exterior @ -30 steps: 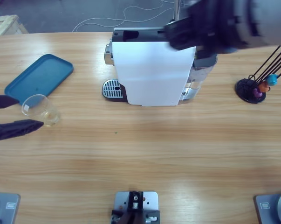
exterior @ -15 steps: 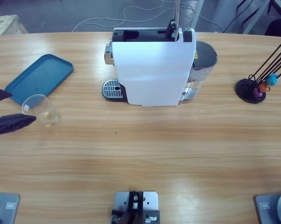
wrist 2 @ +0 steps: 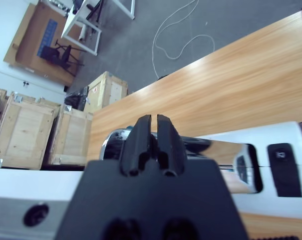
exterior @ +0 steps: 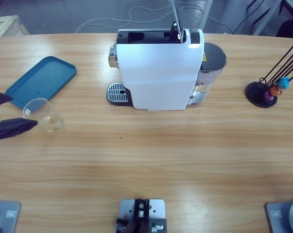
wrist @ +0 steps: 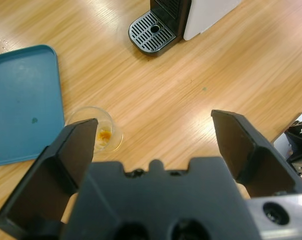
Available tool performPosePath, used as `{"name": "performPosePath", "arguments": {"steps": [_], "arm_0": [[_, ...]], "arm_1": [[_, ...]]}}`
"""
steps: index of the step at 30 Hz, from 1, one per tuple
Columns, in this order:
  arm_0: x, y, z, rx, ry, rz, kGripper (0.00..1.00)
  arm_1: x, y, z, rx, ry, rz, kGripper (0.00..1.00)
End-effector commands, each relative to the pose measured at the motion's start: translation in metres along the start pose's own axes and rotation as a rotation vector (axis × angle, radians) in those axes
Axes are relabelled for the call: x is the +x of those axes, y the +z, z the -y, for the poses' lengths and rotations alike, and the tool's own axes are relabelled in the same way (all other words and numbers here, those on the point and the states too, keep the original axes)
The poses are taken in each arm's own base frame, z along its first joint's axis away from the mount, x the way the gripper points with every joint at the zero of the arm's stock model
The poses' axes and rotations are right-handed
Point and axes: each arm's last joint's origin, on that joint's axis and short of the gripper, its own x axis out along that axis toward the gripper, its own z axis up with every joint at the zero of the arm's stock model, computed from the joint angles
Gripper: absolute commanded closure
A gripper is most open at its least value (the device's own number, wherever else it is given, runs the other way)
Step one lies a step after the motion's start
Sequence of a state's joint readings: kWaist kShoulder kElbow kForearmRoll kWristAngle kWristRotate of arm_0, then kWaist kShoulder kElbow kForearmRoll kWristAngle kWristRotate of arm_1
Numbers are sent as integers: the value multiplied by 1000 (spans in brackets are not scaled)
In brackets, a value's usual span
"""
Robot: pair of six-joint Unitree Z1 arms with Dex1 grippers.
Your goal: Pour coffee
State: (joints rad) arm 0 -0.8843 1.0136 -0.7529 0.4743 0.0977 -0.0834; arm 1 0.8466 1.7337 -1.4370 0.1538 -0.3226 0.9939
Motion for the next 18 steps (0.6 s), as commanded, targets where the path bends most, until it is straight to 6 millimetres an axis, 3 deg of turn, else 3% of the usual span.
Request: {"name": "performPosePath", "arguments": {"steps": [1, 10, 18], "arm_0": [[0, -5, 1, -9, -18, -16, 23], [4, -9, 2, -8, -18, -42, 23], [8, -7, 2, -6, -18, -58, 23]], "arm_1": [[59, -66, 10, -147, -26, -175, 1000], [92, -125, 18, -258, -51, -263, 1000], [109, -162, 46, -343, -160, -321, 1000]]}}
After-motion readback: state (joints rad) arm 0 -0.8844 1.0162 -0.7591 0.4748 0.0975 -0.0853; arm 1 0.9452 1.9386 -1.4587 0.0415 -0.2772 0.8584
